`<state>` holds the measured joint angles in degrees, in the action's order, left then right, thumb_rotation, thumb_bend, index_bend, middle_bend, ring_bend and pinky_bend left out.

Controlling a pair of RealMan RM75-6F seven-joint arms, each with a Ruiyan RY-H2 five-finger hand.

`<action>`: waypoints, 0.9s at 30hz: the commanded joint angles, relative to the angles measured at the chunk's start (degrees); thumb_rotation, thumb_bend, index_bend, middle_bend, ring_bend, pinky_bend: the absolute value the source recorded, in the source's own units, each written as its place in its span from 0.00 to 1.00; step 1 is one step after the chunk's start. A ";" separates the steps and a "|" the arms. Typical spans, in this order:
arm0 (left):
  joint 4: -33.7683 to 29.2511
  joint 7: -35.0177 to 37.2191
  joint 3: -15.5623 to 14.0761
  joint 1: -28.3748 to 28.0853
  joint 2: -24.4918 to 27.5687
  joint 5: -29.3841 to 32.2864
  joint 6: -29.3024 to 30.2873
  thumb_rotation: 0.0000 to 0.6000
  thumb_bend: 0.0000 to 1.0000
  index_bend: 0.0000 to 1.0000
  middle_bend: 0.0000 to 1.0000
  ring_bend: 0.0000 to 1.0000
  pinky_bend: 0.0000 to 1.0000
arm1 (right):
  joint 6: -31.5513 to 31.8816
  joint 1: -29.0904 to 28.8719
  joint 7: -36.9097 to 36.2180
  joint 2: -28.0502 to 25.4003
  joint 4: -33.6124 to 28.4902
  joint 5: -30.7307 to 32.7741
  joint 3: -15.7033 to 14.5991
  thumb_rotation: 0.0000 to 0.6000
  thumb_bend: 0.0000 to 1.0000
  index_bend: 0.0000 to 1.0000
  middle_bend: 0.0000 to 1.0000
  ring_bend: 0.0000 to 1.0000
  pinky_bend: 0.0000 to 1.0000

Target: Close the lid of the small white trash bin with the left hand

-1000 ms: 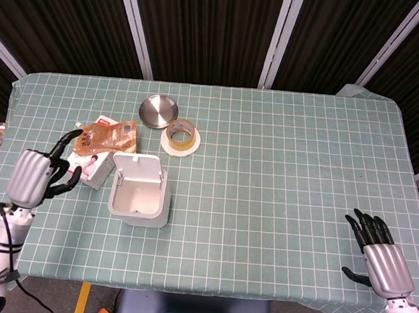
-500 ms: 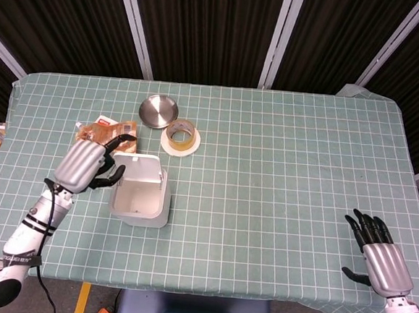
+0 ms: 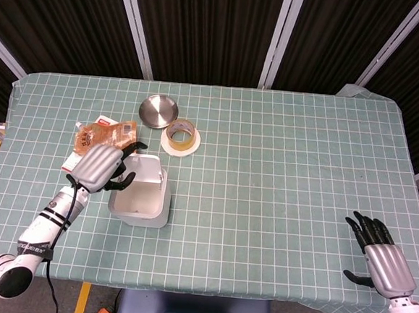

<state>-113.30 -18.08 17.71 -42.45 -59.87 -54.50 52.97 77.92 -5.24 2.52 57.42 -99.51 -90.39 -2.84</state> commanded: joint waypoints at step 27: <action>-9.19 -2.62 -9.48 1.71 10.02 -6.38 -1.78 1.00 0.48 0.24 1.00 1.00 1.00 | -0.78 -0.09 0.37 -0.51 -0.95 -1.09 -1.01 1.00 0.12 0.00 0.00 0.00 0.00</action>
<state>-121.81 -19.99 9.15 -41.10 -50.56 -60.30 51.49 77.05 -5.39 3.03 57.01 -100.31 -91.32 -3.73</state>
